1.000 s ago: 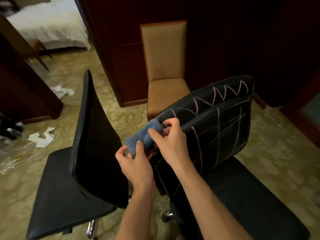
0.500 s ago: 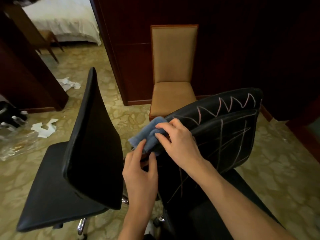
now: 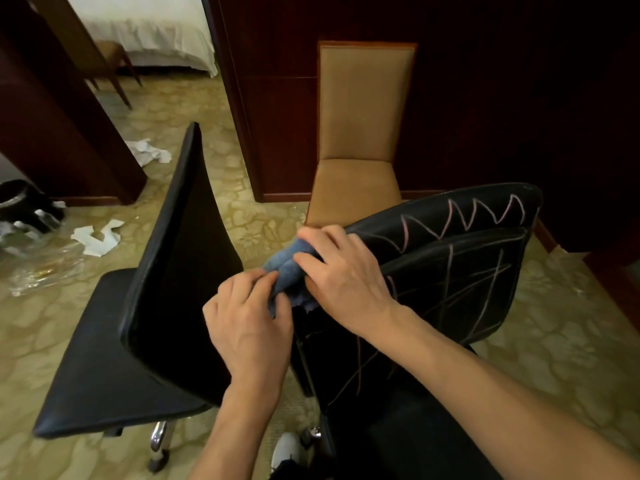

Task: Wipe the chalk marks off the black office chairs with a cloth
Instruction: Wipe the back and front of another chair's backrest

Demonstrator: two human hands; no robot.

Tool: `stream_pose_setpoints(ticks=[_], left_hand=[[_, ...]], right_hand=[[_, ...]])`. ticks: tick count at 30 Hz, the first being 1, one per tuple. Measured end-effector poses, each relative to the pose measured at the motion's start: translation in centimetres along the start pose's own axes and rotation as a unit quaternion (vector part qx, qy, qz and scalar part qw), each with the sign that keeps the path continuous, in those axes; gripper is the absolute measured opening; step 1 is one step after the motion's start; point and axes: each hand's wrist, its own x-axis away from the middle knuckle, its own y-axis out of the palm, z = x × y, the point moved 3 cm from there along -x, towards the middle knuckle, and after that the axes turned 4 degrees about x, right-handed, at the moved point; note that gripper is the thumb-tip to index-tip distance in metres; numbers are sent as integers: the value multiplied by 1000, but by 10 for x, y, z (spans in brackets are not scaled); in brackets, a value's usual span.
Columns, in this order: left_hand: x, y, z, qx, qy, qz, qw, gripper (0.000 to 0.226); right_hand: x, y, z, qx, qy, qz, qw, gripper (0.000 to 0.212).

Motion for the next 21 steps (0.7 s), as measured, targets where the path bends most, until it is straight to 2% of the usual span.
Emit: stream_pose_setpoints(ticks=[3, 5, 12, 21], left_hand=[[-1, 16, 2, 63, 32, 20, 997, 31], [-8, 26, 7, 82, 39, 16, 996, 32], [-53, 67, 43, 112, 47, -102, 987, 33], [-86, 106, 42, 148, 119, -113, 975, 28]], right_hand=[[3, 1, 19, -5, -44, 31, 999, 17], [3, 0, 39, -9, -42, 35, 998, 18], [4, -9, 99, 19, 70, -20, 997, 28], [-7, -7, 122, 83, 142, -52, 985, 23]])
